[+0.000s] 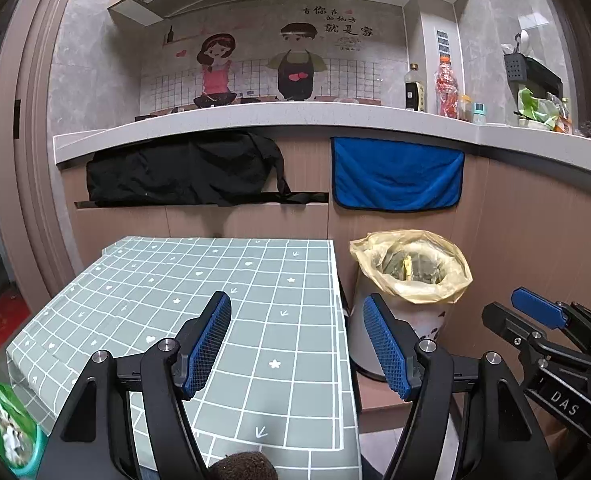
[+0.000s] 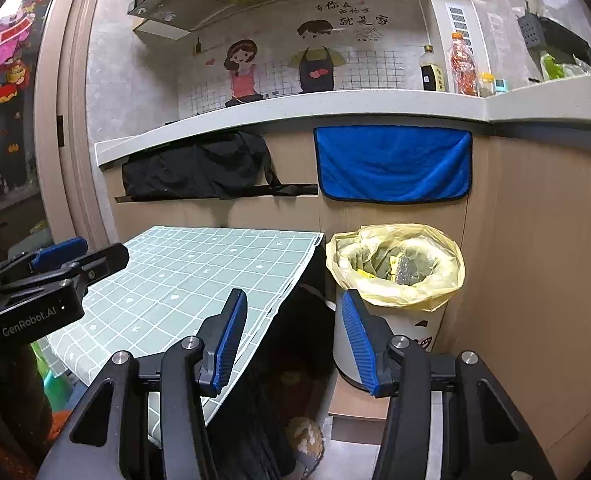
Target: Collect trash
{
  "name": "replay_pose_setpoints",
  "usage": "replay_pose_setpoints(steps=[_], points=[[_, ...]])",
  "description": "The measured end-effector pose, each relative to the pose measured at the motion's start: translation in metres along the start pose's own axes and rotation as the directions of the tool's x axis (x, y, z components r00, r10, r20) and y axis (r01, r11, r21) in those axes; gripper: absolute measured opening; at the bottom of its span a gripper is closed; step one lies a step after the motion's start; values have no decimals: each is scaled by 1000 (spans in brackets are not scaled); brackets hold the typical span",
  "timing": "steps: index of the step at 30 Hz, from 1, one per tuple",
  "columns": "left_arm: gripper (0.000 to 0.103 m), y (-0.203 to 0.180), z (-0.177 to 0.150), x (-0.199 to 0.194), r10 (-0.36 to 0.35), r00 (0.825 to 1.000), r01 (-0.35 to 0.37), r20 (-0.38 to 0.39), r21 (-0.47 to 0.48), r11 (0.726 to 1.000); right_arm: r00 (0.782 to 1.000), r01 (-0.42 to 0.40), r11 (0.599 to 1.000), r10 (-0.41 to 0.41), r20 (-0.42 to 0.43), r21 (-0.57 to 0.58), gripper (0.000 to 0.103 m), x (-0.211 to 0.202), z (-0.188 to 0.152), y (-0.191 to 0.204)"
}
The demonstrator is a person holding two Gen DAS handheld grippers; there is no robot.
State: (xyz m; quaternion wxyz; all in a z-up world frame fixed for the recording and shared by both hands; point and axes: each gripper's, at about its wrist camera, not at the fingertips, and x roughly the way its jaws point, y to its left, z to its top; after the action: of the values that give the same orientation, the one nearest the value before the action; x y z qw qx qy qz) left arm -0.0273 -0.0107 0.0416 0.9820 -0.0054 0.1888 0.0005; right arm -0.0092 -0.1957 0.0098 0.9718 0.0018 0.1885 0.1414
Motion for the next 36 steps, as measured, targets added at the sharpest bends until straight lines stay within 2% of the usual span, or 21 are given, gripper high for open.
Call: replay_pose_setpoints(steps=[16, 36], points=[[69, 0, -1, 4, -11, 1000, 11, -12, 4, 1000, 1000, 11, 1000, -11, -1, 1, 47, -1, 2, -1], [69, -1, -1, -1, -37, 999, 37, 10, 7, 999, 998, 42, 999, -42, 37, -2, 47, -14, 5, -2]])
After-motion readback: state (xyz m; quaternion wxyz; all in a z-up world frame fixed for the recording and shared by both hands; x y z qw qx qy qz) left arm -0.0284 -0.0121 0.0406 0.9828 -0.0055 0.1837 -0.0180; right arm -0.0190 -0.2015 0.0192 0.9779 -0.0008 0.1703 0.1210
